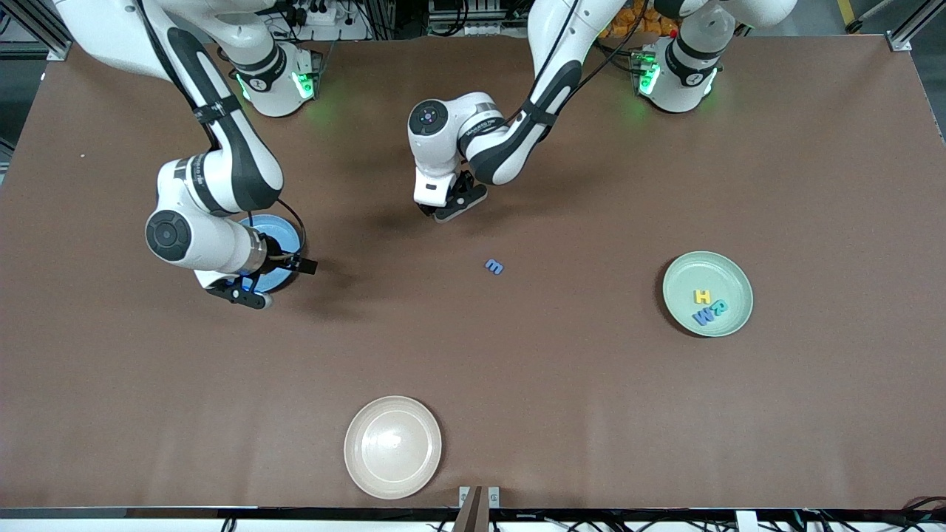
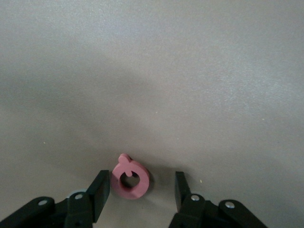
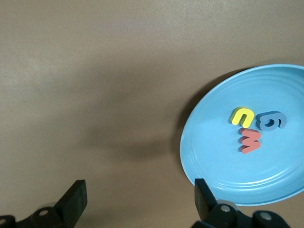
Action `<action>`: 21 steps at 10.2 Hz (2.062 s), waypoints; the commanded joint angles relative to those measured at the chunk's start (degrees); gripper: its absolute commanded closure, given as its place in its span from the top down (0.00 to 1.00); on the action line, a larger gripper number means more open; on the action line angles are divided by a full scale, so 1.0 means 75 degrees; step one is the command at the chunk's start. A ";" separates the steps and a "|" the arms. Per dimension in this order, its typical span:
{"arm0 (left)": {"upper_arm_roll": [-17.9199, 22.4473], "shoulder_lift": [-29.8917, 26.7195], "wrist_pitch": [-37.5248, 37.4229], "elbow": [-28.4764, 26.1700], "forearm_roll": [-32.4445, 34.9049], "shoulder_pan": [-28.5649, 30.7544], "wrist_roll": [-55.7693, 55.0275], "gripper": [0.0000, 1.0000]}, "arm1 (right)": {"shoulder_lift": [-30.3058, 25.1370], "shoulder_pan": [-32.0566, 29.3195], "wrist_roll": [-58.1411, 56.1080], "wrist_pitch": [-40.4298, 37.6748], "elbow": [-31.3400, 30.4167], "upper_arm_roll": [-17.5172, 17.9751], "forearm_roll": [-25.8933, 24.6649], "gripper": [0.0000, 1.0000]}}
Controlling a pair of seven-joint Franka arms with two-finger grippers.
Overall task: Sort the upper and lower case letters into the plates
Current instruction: 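Release the w on the blue plate while the left gripper grasps pink a, then carry the pink a to the green plate with the left gripper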
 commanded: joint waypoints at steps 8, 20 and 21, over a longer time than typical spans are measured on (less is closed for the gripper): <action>0.0186 -0.0100 0.0053 0.0018 0.0040 0.0062 0.0012 0.00 | 0.0126 0.0002 0.0118 -0.0119 0.0250 0.0030 0.0128 1.00; 0.0128 -0.2769 -0.1401 -0.0822 0.0345 0.4394 0.6005 0.00 | 0.1060 0.1779 0.3228 -0.0061 0.2015 0.0019 0.0116 1.00; 0.0128 -0.3016 -0.1401 -0.1162 0.0345 0.4793 0.6767 0.00 | 0.1435 0.2213 0.3943 -0.0049 0.2496 0.0019 0.0069 1.00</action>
